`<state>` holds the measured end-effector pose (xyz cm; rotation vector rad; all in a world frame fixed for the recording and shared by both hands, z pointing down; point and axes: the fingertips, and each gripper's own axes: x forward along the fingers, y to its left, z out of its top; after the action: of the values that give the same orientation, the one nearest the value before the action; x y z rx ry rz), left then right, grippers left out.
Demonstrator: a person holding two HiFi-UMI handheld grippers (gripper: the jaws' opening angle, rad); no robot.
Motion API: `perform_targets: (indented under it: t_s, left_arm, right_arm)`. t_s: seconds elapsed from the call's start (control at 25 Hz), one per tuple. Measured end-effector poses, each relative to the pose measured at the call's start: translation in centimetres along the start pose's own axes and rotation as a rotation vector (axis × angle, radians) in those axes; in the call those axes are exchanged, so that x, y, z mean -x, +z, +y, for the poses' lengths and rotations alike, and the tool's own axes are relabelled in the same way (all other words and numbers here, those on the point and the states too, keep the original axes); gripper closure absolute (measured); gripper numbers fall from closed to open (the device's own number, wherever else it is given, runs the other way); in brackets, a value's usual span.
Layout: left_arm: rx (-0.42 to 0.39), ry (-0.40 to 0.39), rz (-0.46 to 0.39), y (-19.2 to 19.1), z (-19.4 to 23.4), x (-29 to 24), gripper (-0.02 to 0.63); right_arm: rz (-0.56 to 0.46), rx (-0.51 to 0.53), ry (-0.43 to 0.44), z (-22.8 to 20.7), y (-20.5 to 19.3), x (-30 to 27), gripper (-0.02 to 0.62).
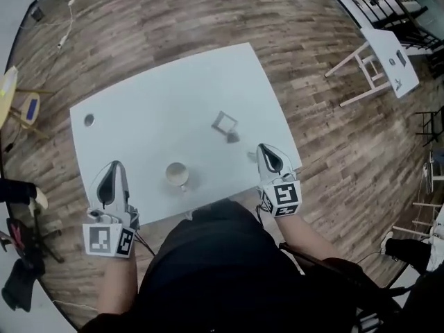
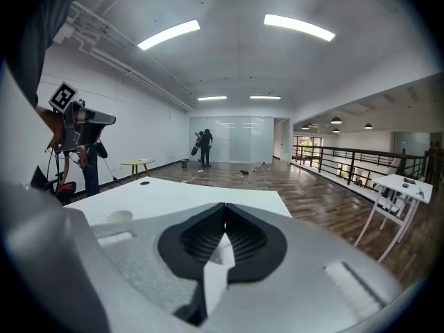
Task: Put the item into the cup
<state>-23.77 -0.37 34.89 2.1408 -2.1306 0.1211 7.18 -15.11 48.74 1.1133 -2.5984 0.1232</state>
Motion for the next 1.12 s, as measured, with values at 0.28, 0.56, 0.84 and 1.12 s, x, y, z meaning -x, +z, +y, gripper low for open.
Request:
perform_targets:
  t_s: [0.28, 0.56, 0.84, 1.12]
  left_arm:
    - [0.043, -0.012, 0.047, -1.6, -1.2, -0.7, 0.607]
    - [0.055, -0.046, 0.102, -3.5, -2.8, -1.2, 0.607]
    - [-0.019, -0.090, 0.152, -4.3, -4.2, -1.9, 0.607]
    - [0.003, -0.077, 0.199, -5.3, -4.1, -2.3, 0.607]
  right_arm:
    - [0.075, 0.000, 0.003, -0.6, -2.4, 1.0, 0.563]
    - [0.137, -0.012, -0.005, -0.7, -4.7, 1.9, 0.537]
    - [0.180, -0.043, 0.003, -0.8, -6.1, 1.7, 0.510]
    - [0.204, 0.004, 0.020, -0.2, -7.0, 0.9, 0.499]
